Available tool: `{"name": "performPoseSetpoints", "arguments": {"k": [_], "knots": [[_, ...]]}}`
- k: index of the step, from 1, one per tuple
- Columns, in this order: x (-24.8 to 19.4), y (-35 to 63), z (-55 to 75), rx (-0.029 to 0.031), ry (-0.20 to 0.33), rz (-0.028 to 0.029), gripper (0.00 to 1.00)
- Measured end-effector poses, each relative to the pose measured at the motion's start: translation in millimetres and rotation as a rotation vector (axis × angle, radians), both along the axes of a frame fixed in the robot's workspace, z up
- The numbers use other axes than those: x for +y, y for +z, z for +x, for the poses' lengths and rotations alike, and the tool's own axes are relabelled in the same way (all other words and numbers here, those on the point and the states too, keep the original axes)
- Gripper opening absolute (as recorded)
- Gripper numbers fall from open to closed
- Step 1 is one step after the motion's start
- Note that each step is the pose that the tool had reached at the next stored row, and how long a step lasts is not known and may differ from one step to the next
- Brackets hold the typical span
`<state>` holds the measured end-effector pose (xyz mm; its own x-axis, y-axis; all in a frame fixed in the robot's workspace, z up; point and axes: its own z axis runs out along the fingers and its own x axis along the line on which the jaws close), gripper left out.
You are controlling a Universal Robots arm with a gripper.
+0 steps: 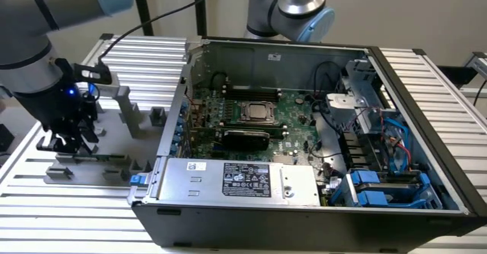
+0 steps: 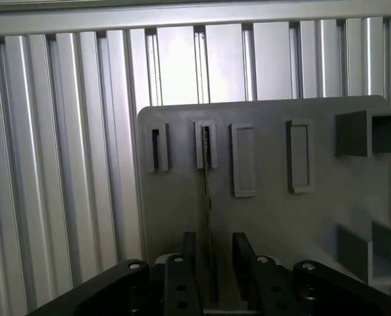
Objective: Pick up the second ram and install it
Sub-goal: 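Pick up the second ram and move it above second insertion slot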
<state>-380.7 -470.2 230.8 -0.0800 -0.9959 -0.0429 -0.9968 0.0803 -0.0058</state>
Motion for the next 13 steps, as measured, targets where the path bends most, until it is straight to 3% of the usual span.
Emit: {"name": "performPoseSetpoints", "arguments": {"k": [13], "knots": [[0.1,-23.0,0.0,0.0,0.013,0.001,0.36]]}}
